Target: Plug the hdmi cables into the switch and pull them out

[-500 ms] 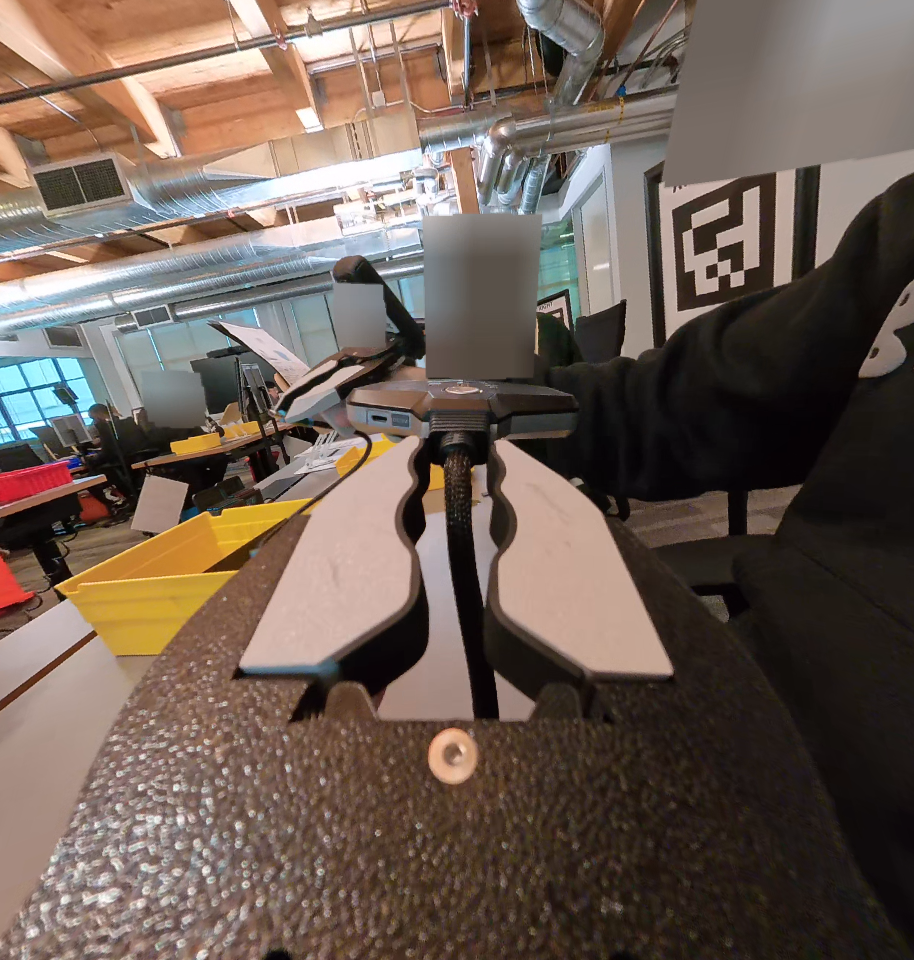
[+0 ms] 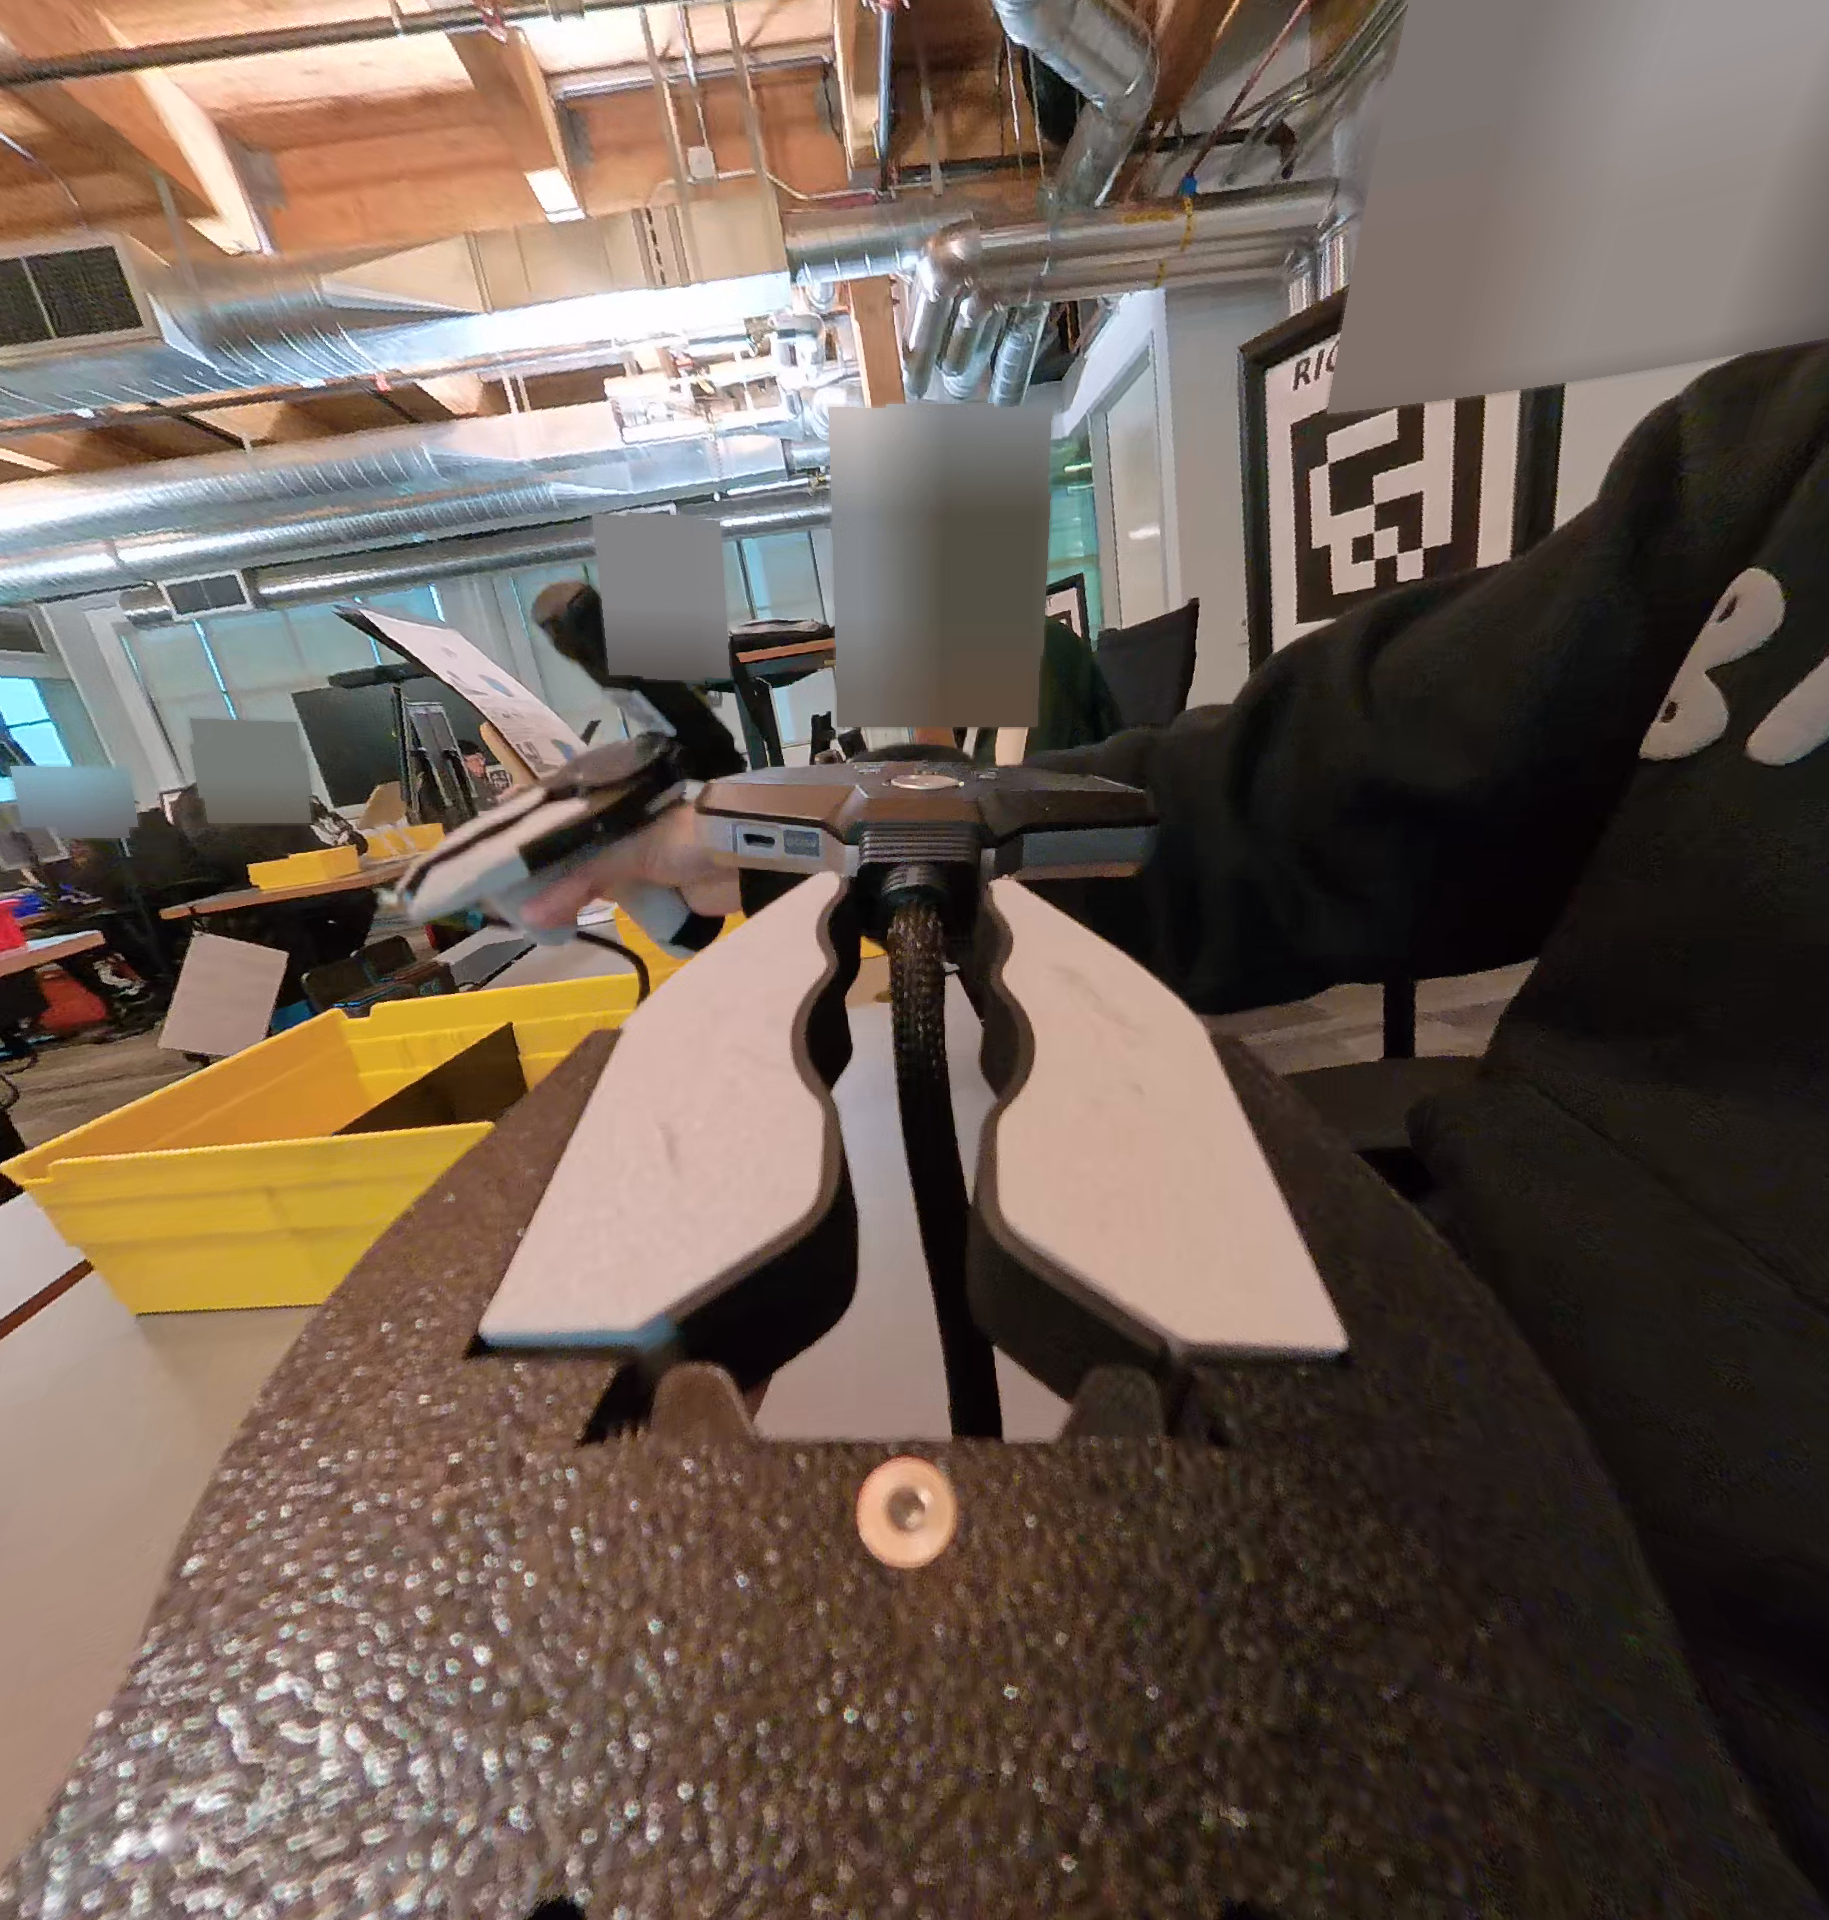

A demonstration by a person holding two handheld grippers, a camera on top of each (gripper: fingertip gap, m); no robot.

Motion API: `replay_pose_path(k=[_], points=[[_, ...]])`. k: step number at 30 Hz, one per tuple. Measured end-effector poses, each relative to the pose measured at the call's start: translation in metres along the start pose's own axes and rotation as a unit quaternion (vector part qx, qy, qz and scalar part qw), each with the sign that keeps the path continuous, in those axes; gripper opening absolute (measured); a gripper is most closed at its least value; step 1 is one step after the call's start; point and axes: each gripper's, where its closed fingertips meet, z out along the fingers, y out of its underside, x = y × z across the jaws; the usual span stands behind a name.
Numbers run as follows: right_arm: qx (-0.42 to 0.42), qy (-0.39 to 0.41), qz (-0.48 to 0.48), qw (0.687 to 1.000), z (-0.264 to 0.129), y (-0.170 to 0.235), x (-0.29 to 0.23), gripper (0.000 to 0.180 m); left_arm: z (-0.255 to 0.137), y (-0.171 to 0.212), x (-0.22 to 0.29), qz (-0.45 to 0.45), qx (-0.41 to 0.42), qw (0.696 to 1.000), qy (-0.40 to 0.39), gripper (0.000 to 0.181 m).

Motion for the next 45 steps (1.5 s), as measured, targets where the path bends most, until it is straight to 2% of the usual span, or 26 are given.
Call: replay_pose_path(k=[5,9,11,14,17,21,23,25,28,30,32,35,36,38,40,43,45], points=[[-0.132,0.005,-0.084,0.988,0.033,0.062,-0.017,0.02,-0.011,-0.006,-0.002,-0.011,0.025,1.0,-0.005,0.021],[-0.237,-0.035,-0.057,0.969,0.047,0.101,-0.032,0.021,-0.013,-0.006,-0.002,-0.014,0.03,0.999,-0.004,0.021],[-0.27,-0.023,-0.071,0.96,0.049,0.109,-0.027,0.032,-0.012,-0.005,-0.002,-0.013,0.025,1.0,-0.004,0.021],[-0.275,-0.025,-0.082,0.957,0.047,0.101,-0.026,0.048,-0.011,-0.004,-0.001,-0.011,0.021,1.0,-0.004,0.021],[-0.243,-0.017,-0.083,0.966,0.037,0.077,-0.025,0.064,-0.013,-0.003,-0.004,-0.015,0.025,1.0,-0.008,0.021],[-0.177,-0.033,-0.025,0.983,0.011,0.035,-0.036,0.089,-0.014,-0.004,-0.005,-0.015,0.03,0.999,-0.01,0.021],[-0.135,-0.087,0.032,0.986,-0.005,0.012,-0.067,0.095,-0.012,-0.004,-0.004,-0.011,0.026,1.0,-0.01,0.021],[-0.103,-0.202,0.104,0.968,-0.022,-0.008,-0.122,0.1,-0.008,-0.002,-0.002,-0.004,0.017,1.0,-0.009,0.021],[-0.083,-0.393,0.222,0.889,-0.058,-0.032,-0.214,0.094,0.002,0.001,0.002,0.023,-0.008,1.0,-0.017,0.021],[-0.1,-0.45,0.278,0.843,-0.072,-0.034,-0.253,0.075,0.01,0.002,0.008,0.053,-0.026,0.998,-0.02,0.021],[-0.118,-0.501,0.306,0.801,-0.086,-0.034,-0.286,0.081,0.019,0.002,0.014,0.085,-0.043,0.995,-0.021,0.021],[-0.096,-0.577,0.342,0.735,-0.11,-0.049,-0.317,0.062,0.027,0.003,0.022,0.133,-0.07,0.988,-0.021,0.021],[-0.093,-0.576,0.351,0.733,-0.11,-0.051,-0.321,0.058,0.028,0.003,0.024,0.152,-0.072,0.986,-0.022,0.021],[-0.091,-0.552,0.36,0.747,-0.102,-0.046,-0.324,0.03,0.028,0.0,0.027,0.172,-0.068,0.982,-0.02,0.021],[-0.076,-0.534,0.396,0.743,-0.095,-0.045,-0.321,0.028,0.026,0.003,0.023,0.193,-0.087,0.977,-0.031,0.021],[-0.042,-0.503,0.401,0.765,-0.084,-0.04,-0.317,0.024,0.024,0.009,0.018,0.217,-0.117,0.968,-0.046,0.021],[-0.034,-0.519,0.405,0.752,-0.082,-0.039,-0.318,0.024,0.022,0.009,0.018,0.216,-0.121,0.968,-0.045,0.021]])
